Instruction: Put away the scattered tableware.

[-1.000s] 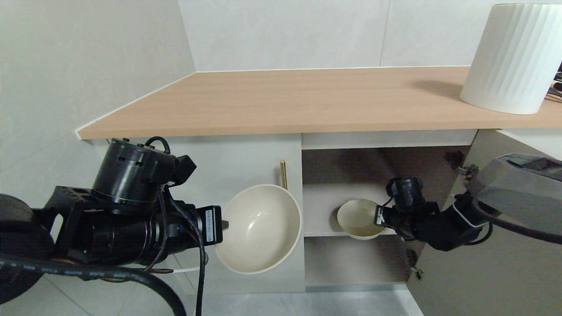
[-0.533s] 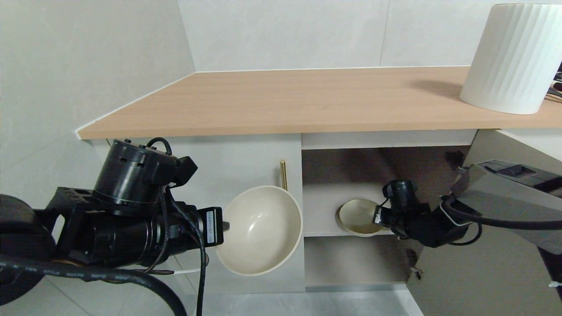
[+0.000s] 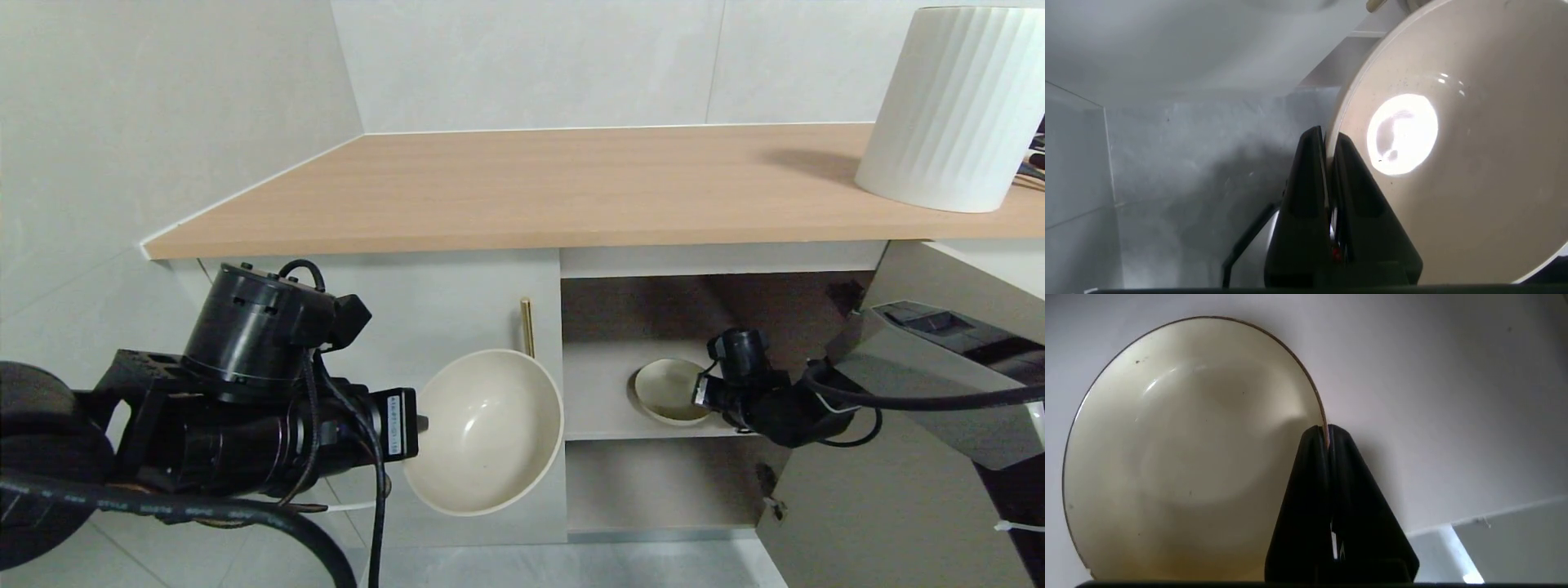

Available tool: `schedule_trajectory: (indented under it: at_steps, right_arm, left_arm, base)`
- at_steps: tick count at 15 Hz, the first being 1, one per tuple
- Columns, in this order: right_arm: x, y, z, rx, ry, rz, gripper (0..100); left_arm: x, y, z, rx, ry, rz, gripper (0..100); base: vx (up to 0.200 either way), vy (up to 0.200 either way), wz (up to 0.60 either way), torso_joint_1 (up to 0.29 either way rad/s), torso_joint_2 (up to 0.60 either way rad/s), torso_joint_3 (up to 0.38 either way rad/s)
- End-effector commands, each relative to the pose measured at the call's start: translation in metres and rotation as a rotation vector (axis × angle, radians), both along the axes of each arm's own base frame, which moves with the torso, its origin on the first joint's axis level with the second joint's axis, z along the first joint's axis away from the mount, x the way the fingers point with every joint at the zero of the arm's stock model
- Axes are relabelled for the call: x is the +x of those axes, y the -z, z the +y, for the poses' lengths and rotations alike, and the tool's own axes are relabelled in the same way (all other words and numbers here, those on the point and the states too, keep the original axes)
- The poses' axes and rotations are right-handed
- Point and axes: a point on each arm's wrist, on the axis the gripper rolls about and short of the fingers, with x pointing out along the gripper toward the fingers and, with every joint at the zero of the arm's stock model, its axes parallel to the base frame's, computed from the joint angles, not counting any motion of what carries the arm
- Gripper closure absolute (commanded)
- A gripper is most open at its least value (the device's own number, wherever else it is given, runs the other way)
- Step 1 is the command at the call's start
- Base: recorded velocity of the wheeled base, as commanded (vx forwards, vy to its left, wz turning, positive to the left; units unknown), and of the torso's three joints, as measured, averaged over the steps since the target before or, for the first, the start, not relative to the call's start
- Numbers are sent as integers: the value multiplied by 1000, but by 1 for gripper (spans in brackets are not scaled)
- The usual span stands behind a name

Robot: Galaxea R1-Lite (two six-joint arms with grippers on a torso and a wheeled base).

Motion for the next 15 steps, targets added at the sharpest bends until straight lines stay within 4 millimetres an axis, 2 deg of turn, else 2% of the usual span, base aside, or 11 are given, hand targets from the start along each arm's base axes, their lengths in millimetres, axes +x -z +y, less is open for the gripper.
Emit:
schedule_trajectory:
  at_steps: [1, 7, 8, 11, 13, 15]
  right_arm:
    - [4, 1, 0, 1, 4, -8, 100]
    - [7, 0, -2, 3, 14, -18, 100]
    - [7, 0, -2, 1, 16, -18, 0]
    - [7, -1, -2, 1, 23, -29, 0]
    - [8, -8, -6, 9, 40, -41, 0]
    - [-3, -23, -7, 11, 34, -43, 0]
  left_arm:
    - [0, 1, 0, 3, -1, 5, 100]
    - [0, 1, 0, 2, 1, 3, 100]
    - [0, 1, -1, 3, 1, 5, 100]
    - [1, 2, -1, 3, 1, 6, 100]
    - [0, 2, -1, 5, 5, 5, 100]
    - [-3, 2, -7, 6, 29, 6, 100]
  base:
    - [0, 0, 0, 0, 0, 0]
    - [0, 0, 0, 0, 0, 0]
    - [0, 0, 0, 0, 0, 0]
    - [0, 0, 0, 0, 0, 0]
    - [0, 0, 0, 0, 0, 0]
    - [0, 0, 0, 0, 0, 0]
